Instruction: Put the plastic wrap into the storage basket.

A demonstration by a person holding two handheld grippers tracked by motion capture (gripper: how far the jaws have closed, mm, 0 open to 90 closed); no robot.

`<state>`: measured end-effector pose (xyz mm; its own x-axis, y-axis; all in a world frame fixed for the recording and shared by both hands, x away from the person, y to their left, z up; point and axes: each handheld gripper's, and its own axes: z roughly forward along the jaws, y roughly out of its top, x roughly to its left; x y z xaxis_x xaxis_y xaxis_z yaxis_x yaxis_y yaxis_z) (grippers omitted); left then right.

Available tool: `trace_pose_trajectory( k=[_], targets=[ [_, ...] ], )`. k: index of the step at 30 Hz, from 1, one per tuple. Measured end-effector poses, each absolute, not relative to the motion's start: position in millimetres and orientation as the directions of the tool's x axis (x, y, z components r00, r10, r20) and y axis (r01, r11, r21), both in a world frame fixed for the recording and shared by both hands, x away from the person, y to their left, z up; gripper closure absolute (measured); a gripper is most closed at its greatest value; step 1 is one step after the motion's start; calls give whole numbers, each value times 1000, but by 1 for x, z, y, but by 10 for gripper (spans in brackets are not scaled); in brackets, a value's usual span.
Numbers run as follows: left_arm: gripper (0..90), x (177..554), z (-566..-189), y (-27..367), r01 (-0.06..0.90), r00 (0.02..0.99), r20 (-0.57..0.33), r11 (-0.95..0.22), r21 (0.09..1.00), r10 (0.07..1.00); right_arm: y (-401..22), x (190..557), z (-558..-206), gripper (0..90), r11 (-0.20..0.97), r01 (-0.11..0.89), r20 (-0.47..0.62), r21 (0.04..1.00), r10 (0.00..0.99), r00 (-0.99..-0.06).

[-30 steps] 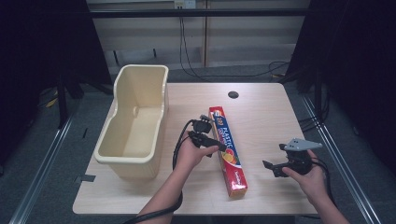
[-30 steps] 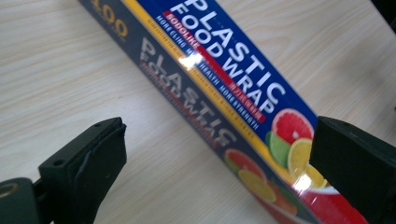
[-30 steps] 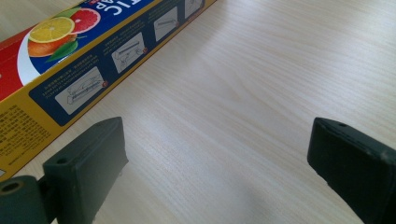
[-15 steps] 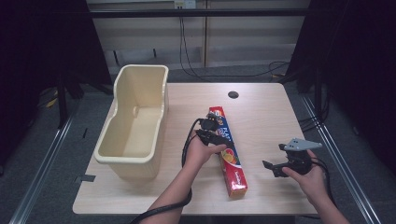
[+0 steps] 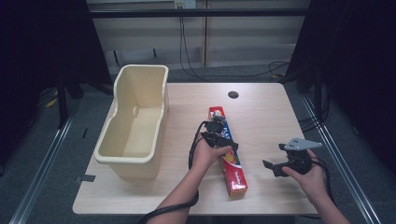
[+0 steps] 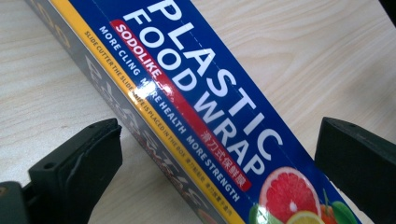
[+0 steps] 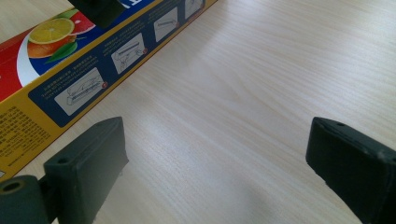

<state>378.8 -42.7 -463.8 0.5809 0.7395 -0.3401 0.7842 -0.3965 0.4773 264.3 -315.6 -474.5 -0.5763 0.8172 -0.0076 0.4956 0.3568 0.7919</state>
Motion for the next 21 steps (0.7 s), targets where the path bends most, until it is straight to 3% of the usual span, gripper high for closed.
trace_pose_trajectory(
  k=[14, 21],
  targets=[
    [2, 378, -471, -56, 803, 558, -311, -407, 435, 769, -314, 264, -475, 61, 351, 494, -2, 796, 817, -577],
    [21, 381, -472, -50, 818, 545, -355, -387, 427, 760, -316, 265, -475, 61, 347, 496, 1, 796, 819, -574]
  ],
)
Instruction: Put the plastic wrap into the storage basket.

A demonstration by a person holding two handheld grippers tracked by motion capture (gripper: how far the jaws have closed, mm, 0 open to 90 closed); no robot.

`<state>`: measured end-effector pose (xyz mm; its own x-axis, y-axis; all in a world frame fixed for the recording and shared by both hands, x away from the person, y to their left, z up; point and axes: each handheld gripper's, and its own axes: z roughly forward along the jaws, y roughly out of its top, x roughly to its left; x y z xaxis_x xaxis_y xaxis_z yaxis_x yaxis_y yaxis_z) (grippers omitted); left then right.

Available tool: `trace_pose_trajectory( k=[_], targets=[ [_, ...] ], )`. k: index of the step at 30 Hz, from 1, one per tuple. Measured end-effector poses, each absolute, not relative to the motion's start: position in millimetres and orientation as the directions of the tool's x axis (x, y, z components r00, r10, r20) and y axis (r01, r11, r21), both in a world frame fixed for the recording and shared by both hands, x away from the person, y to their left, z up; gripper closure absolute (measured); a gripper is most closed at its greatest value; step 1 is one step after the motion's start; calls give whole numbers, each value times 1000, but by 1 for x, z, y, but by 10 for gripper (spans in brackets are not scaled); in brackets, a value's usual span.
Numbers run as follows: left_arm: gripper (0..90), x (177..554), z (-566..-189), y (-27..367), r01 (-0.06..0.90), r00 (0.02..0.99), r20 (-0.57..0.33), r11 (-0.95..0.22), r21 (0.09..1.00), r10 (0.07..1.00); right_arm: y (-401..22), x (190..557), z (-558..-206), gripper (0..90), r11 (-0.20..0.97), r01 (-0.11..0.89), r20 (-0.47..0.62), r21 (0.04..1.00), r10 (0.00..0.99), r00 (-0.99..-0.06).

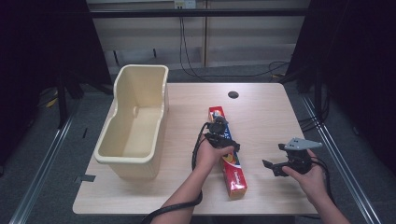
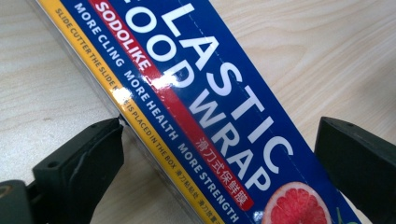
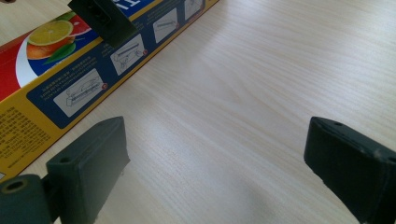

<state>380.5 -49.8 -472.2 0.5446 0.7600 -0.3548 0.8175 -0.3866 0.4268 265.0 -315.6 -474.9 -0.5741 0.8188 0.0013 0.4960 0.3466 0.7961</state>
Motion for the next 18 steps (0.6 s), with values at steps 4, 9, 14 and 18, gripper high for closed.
trace_pose_trajectory(
  k=[4, 9, 14, 18],
  targets=[
    [42, 381, -470, -45, 817, 549, -352, -397, 419, 758, -316, 265, -474, 62, 340, 498, 3, 797, 823, -568],
    [89, 382, -467, -34, 813, 560, -357, -414, 409, 748, -317, 265, -474, 62, 339, 500, 7, 797, 822, -569],
    [165, 382, -462, -21, 813, 560, -338, -422, 401, 756, -318, 264, -473, 64, 327, 496, 13, 804, 824, -566],
    [209, 381, -458, -10, 798, 580, -318, -446, 404, 750, -318, 264, -473, 67, 324, 494, 15, 807, 824, -566]
  ],
)
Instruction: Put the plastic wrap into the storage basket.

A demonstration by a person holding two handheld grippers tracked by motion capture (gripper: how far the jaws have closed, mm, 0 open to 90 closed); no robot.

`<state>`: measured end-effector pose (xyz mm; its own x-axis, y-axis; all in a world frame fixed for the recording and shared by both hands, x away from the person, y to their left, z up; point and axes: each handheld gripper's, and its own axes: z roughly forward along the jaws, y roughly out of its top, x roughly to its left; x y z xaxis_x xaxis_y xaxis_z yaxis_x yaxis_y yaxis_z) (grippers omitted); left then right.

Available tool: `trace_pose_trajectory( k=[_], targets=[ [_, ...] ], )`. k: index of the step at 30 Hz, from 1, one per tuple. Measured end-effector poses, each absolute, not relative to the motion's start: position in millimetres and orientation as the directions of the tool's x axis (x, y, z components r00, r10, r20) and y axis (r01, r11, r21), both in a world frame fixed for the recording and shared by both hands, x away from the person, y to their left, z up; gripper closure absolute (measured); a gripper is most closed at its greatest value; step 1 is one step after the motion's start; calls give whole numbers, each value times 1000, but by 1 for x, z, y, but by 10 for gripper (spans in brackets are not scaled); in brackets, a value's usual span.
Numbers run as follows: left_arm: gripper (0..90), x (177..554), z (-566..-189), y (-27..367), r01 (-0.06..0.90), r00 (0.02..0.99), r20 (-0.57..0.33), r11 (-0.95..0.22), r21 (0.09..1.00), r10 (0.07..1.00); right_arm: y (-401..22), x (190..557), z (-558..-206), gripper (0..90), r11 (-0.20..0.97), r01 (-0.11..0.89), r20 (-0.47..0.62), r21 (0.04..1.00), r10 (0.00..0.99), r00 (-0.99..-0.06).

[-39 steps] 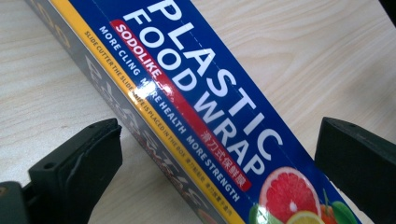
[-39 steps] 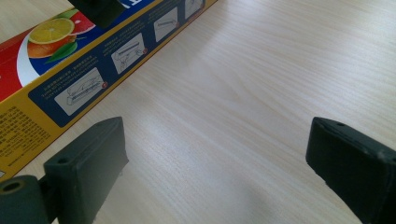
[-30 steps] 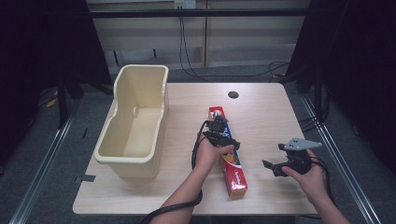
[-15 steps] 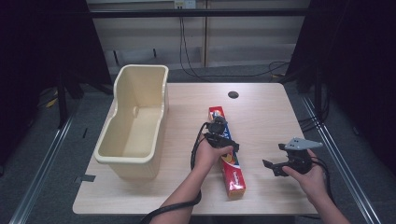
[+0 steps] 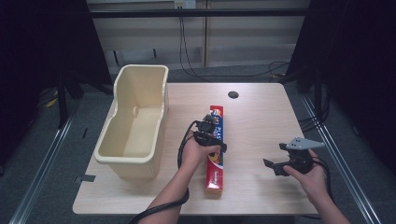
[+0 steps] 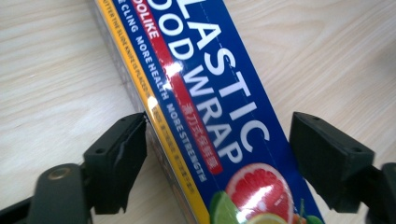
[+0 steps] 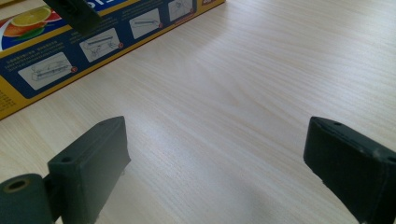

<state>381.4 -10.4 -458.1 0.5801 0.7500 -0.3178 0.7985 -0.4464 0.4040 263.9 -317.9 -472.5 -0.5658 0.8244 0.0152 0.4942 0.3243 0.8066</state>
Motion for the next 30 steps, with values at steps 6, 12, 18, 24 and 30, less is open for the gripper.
trace_pose_trajectory(
  k=[6, 12, 18, 24, 30],
  targets=[
    [268, 382, -453, -1, 792, 590, -281, -474, 384, 757, -318, 263, -472, 67, 312, 495, 21, 811, 830, -557],
    [289, 385, -449, 1, 806, 569, -258, -468, 362, 781, -317, 264, -471, 68, 310, 495, 21, 811, 832, -555],
    [291, 390, -450, -5, 811, 552, -238, -449, 374, 799, -317, 265, -472, 68, 308, 497, 22, 811, 833, -552],
    [290, 394, -455, -13, 835, 502, -223, -400, 379, 836, -318, 266, -472, 69, 310, 504, 22, 806, 836, -548],
    [281, 397, -463, -19, 848, 483, -201, -398, 350, 852, -318, 266, -472, 71, 311, 500, 17, 808, 837, -547]
  ],
)
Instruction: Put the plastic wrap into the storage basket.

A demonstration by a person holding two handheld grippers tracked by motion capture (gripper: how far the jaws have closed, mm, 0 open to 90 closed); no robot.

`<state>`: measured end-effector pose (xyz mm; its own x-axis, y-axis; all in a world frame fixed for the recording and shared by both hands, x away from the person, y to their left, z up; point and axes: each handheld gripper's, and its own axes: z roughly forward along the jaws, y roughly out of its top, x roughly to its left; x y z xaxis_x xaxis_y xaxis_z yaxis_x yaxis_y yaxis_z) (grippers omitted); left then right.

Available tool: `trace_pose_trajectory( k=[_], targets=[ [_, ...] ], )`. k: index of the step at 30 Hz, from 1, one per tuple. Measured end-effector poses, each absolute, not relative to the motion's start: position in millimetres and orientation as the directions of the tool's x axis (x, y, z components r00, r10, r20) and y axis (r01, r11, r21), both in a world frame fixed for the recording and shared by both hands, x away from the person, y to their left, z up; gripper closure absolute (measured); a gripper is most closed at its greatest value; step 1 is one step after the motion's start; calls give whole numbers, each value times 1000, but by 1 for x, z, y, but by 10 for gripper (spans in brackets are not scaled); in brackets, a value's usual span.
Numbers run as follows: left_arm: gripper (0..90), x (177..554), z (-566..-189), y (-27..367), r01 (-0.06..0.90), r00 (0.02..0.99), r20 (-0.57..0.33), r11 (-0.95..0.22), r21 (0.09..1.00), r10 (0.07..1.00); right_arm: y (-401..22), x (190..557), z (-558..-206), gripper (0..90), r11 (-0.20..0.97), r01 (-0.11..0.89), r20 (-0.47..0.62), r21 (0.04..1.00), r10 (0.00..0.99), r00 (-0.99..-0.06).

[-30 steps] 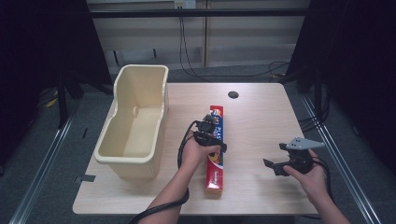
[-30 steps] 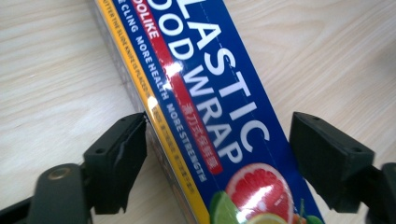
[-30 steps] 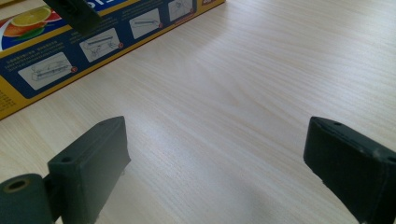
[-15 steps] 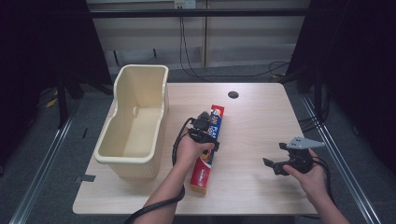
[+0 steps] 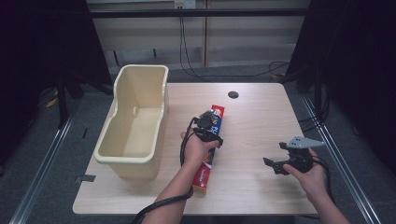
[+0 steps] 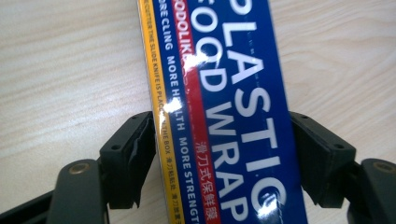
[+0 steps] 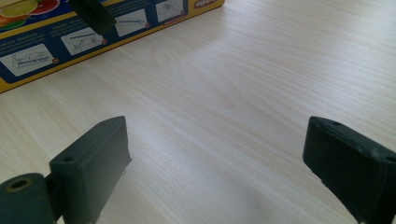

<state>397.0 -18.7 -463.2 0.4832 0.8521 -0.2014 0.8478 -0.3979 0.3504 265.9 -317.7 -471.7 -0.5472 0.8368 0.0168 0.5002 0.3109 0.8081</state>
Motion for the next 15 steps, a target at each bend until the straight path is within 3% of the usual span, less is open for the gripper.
trace_pose_trajectory(
  k=[8, 10, 15],
  targets=[
    [373, 401, -455, -18, 878, 441, -174, -383, 286, 881, -320, 266, -471, 70, 308, 495, 18, 812, 835, -550],
    [399, 402, -453, -15, 851, 499, -141, -453, 267, 855, -321, 265, -470, 69, 302, 494, 21, 815, 838, -546],
    [402, 401, -445, -13, 856, 504, -152, -468, 221, 850, -320, 265, -470, 66, 302, 486, 21, 820, 833, -553]
  ],
)
